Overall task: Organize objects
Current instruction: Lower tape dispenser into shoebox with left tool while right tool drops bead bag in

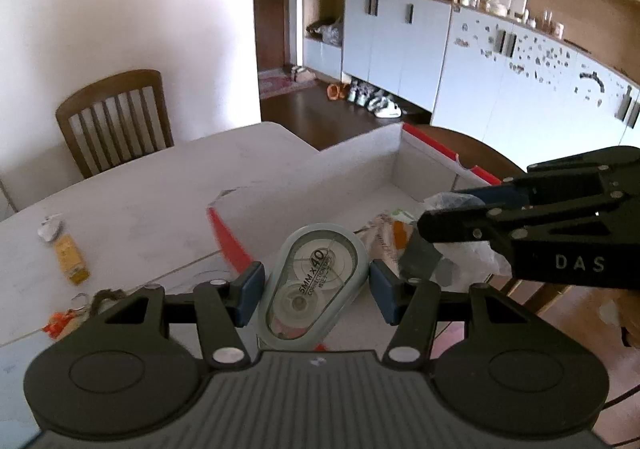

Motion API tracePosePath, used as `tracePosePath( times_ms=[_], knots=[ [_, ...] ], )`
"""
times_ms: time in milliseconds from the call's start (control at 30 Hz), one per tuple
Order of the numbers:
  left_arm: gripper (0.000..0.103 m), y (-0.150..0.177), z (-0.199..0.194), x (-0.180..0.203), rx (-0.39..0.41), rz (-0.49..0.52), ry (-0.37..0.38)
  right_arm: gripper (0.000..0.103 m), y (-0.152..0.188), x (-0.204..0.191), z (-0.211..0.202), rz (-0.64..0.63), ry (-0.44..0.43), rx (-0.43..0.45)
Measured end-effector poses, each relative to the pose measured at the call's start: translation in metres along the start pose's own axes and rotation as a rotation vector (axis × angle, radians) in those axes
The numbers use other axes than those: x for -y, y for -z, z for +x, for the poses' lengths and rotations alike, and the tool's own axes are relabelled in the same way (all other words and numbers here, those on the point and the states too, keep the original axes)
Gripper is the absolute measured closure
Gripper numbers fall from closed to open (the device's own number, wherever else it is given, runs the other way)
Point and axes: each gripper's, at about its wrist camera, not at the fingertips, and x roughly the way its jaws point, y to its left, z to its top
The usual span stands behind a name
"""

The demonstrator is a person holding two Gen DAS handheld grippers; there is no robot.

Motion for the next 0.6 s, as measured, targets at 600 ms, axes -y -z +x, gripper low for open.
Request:
tracePosePath(
  times_ms=[600],
  knots=[
    [0.046,-0.023,0.095,0.06,-0.201,0.078,-0.002,0.083,0.024,0.093,0.031,0.067,0.153,-0.109]
  ],
)
